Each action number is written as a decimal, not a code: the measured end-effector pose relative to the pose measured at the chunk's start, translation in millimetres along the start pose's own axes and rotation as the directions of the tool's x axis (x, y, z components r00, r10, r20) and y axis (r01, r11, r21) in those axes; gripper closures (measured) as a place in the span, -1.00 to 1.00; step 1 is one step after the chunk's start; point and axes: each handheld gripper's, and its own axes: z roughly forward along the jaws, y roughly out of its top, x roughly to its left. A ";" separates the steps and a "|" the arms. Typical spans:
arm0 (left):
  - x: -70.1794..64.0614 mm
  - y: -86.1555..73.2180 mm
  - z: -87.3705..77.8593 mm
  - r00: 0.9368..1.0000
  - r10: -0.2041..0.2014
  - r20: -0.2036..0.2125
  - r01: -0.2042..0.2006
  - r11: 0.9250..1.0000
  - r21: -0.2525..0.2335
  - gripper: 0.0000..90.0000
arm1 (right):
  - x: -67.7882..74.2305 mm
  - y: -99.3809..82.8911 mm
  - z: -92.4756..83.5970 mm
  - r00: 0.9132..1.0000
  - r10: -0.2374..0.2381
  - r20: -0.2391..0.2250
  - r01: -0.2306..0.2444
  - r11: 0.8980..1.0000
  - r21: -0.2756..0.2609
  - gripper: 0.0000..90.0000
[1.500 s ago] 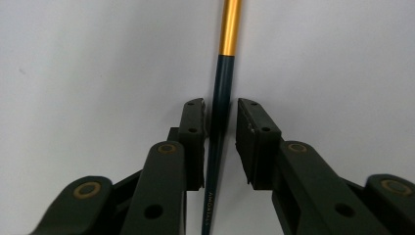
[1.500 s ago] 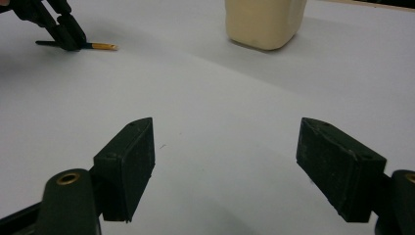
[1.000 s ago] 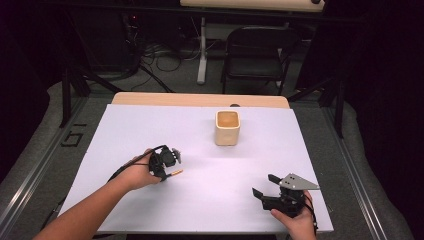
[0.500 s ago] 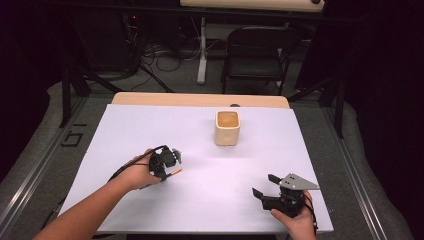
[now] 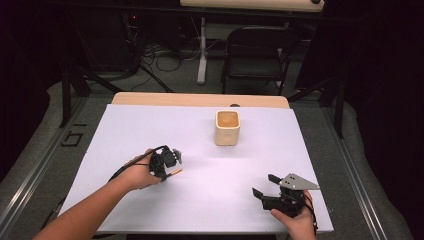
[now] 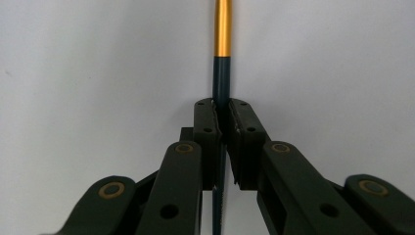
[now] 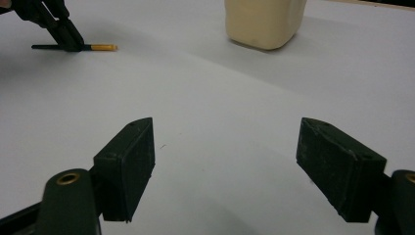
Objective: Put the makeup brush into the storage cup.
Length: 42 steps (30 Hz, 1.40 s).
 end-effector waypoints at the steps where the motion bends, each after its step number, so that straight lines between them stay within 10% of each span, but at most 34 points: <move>1: 0.8 0.3 -0.1 1.000 0.002 0.002 -0.002 1.000 0.003 0.85 | -0.1 0.5 -1.2 1.000 -0.003 0.002 0.003 1.000 0.020 -0.51; 23: 9.8 -0.6 -0.1 0.998 0.004 0.066 -0.003 1.000 -0.003 0.86 | -0.5 -0.2 -0.3 1.000 0.003 -0.002 -0.003 1.000 0.000 -0.51; 42: 5.1 -6.0 -23.8 0.993 -0.040 0.115 0.053 0.992 -0.114 0.86 | -0.4 -0.2 -0.1 1.000 0.002 -0.001 -0.002 1.000 0.003 -0.51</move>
